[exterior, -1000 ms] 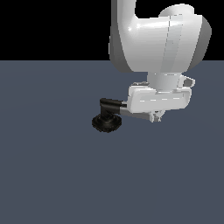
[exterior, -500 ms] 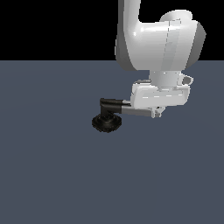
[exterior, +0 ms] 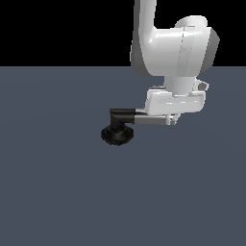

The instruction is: Turn on the faucet by rotating a designated handle.

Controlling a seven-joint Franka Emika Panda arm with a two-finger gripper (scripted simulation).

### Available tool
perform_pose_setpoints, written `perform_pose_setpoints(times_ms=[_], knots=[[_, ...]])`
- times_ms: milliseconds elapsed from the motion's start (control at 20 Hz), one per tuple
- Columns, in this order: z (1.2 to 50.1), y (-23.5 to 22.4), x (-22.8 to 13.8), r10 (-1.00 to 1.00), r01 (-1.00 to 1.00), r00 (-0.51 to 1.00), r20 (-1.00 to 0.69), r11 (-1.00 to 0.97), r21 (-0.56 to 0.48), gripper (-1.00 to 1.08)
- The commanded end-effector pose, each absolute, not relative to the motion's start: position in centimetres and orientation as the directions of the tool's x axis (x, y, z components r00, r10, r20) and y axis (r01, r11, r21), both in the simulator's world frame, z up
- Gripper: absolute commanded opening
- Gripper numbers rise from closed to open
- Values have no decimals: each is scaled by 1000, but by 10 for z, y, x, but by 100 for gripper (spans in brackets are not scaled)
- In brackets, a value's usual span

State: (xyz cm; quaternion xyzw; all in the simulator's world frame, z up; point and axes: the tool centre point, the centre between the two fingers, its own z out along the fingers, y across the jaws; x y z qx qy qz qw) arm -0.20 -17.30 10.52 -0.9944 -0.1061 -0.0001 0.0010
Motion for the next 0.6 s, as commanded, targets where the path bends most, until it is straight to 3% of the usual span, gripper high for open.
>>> perform_pose_setpoints(times_ms=[0,550], knots=[[103,-178,6,211,211,977,1,-977,0,-100],[102,-194,32,208,208,978,0,-978,0,-100]])
